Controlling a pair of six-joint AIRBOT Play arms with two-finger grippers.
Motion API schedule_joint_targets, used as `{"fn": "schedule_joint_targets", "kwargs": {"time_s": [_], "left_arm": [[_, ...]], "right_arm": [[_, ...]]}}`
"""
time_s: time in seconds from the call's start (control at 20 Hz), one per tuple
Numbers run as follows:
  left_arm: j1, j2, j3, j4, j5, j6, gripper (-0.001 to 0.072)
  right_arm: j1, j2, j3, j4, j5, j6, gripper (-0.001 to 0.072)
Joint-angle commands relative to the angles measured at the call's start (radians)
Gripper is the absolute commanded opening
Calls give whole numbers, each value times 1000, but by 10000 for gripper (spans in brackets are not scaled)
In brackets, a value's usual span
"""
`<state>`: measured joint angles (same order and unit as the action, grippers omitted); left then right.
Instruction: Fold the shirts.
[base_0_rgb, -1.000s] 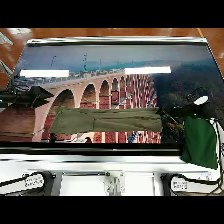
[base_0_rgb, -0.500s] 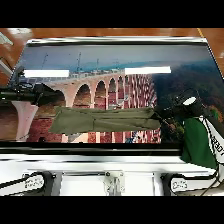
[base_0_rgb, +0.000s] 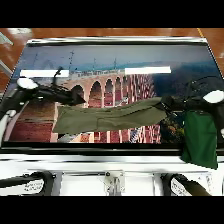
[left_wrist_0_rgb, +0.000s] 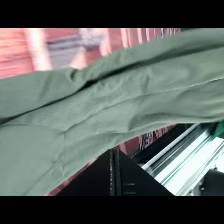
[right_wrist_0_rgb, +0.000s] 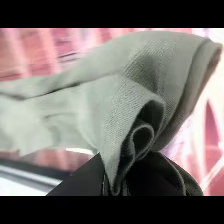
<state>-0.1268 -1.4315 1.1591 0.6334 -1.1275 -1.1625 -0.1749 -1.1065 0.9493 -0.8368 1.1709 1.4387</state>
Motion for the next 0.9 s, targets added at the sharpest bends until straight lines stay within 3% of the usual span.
{"fn": "schedule_joint_targets", "kwargs": {"time_s": [0.0,0.2,0.55,0.7,0.85], "left_arm": [[-190,-82,0,8,126,-4,46],[-332,-163,0,-47,180,-55,47],[-555,-282,0,-372,306,-64,47],[-585,-335,2,-523,326,19,46],[-516,-283,2,-547,343,76,42]], "right_arm": [[0,195,1,14,108,84,68],[0,342,1,20,133,168,68],[0,458,1,52,177,241,68],[0,475,1,60,184,262,68],[0,475,1,94,190,255,68]]}}
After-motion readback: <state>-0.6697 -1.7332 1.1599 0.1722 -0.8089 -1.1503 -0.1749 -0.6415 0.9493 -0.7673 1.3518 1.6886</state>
